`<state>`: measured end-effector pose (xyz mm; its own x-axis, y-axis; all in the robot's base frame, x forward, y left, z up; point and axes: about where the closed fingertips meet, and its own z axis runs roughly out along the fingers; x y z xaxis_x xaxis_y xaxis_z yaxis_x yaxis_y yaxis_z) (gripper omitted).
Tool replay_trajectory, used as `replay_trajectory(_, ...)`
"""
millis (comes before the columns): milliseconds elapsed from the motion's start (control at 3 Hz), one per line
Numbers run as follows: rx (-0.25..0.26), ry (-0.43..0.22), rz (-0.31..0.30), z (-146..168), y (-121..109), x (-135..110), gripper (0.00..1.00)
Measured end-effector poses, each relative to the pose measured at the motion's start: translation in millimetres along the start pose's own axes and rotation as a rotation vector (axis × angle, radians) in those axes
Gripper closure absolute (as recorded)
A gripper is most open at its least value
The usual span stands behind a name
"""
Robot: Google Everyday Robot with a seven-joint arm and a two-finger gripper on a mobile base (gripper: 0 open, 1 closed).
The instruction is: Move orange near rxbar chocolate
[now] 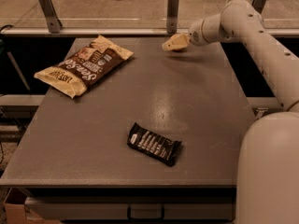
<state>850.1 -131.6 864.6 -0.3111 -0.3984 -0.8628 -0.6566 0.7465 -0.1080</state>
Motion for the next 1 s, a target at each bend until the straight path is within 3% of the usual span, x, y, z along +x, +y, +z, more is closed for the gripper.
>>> replay_trajectory(667,0.028,0.03,0.048,9.2,-11.9,15.2,0.63)
replay_trajectory(1000,0.014,0.016,0.057,0.2,-6.0,7.7,0.87)
